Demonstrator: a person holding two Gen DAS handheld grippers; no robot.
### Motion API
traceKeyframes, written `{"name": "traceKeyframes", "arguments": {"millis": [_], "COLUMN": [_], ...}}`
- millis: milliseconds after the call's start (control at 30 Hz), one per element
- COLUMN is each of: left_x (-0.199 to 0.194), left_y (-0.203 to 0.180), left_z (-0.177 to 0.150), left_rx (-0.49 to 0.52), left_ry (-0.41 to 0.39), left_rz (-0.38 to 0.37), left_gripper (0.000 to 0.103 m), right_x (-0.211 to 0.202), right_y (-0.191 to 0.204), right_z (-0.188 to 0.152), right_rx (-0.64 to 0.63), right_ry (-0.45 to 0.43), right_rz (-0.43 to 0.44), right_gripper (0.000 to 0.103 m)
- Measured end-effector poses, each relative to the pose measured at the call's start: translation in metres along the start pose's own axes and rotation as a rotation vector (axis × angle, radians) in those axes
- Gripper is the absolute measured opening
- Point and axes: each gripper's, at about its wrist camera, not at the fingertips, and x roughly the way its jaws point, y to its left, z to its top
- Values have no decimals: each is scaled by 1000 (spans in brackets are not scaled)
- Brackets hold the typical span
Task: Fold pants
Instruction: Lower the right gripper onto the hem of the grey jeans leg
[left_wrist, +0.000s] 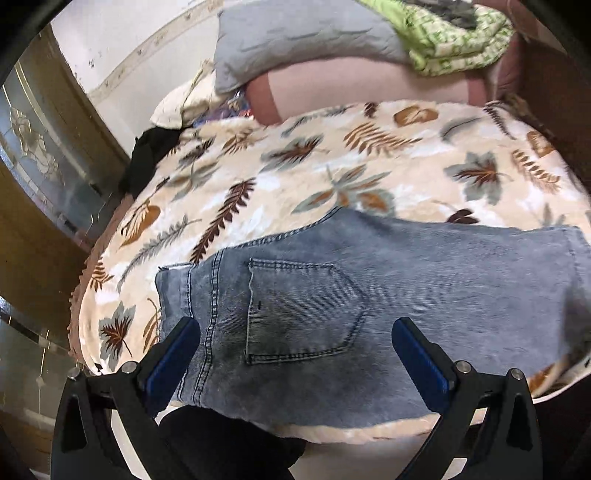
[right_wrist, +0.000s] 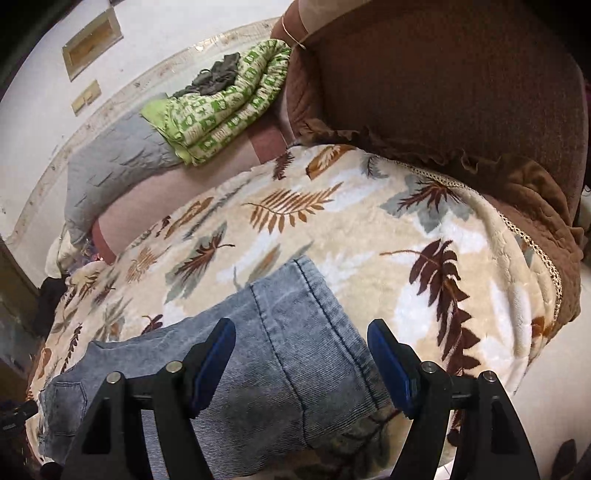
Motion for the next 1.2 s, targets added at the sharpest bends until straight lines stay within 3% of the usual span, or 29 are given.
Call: {"name": "traceKeyframes", "arguments": {"millis": [233, 500, 633, 800, 967, 1067, 1200], "left_x": [-45, -70, -63, -46, -32, -20, -11], "left_y": [-2, -5, -6, -2, 10, 10, -10], "left_z": [-9, -15, -20, -20, -21, -21, -23], "left_rx": [4, 20, 32, 22, -14, -49, 2], "left_ry": [-77, -151, -135, -101, -82, -46, -11], "left_rz": [-53, -137, -169, -166, -128, -149, -159], "left_gripper": [103, 103, 103, 103, 103, 103, 103], "right_x": [-11, -30, -62, -96, -90, -82, -66], "right_y": [16, 44, 34, 20, 6, -5, -30], "right_z": [-5, -21, -12, 11, 29, 29, 18], "right_rx": [-34, -179, -109, -107, -54, -39, 39], "right_ry": [-28, -47, -36, -111, -89, -72, -17], "right_rz": [39, 91, 198, 202, 220, 216, 214], "right_gripper": [77, 77, 77, 80, 81, 81, 81]}}
